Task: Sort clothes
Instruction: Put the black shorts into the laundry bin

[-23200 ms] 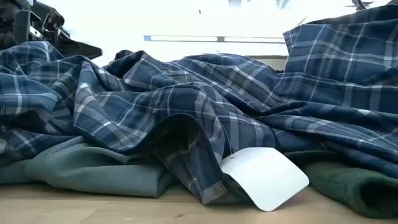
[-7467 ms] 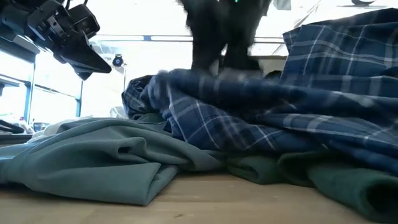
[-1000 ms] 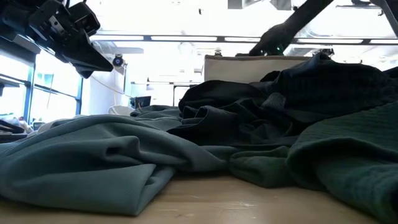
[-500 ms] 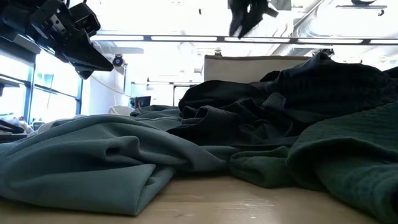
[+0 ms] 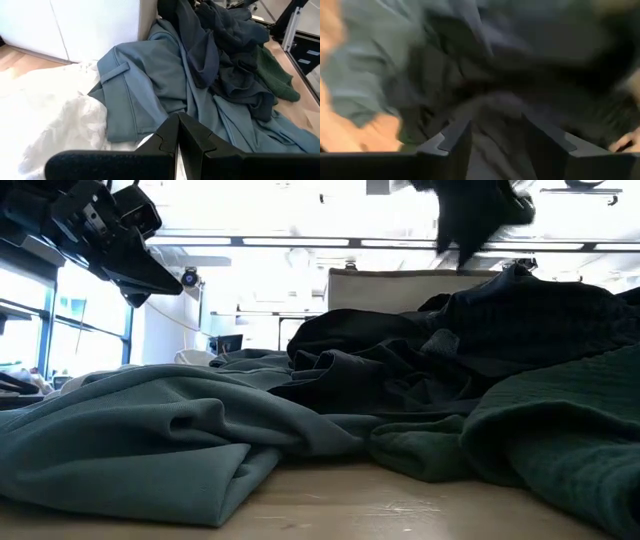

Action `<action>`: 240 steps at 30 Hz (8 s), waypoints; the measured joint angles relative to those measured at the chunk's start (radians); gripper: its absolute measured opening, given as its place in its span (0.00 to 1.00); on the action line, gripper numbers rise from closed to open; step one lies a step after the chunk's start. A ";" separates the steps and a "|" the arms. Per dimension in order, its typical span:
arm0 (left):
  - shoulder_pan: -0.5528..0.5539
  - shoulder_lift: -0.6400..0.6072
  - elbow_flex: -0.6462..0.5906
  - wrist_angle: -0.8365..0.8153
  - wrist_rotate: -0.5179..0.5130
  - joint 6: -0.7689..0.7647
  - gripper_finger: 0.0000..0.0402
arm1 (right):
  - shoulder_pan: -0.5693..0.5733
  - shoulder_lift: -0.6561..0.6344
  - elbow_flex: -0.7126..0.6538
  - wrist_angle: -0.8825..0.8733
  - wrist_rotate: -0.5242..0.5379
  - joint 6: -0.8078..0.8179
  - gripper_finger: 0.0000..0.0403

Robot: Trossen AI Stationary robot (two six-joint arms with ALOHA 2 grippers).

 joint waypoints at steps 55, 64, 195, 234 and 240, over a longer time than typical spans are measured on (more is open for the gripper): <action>0.000 0.000 0.000 0.023 0.006 0.036 0.02 | -0.782 -0.061 -0.128 0.308 0.077 -0.680 0.05; 0.000 0.000 0.000 0.025 -0.001 0.036 0.02 | -0.892 0.028 -0.224 0.353 -0.174 -0.643 0.31; 0.000 0.000 0.000 0.001 0.018 0.010 0.02 | -0.695 0.146 0.080 0.008 0.262 -0.577 0.04; 0.001 0.000 0.000 -0.009 0.005 0.008 0.02 | -0.844 0.130 -0.290 0.570 0.015 -0.544 0.24; 0.001 0.000 0.000 -0.008 0.004 0.009 0.02 | -0.839 0.041 -0.227 0.534 0.065 -0.632 0.24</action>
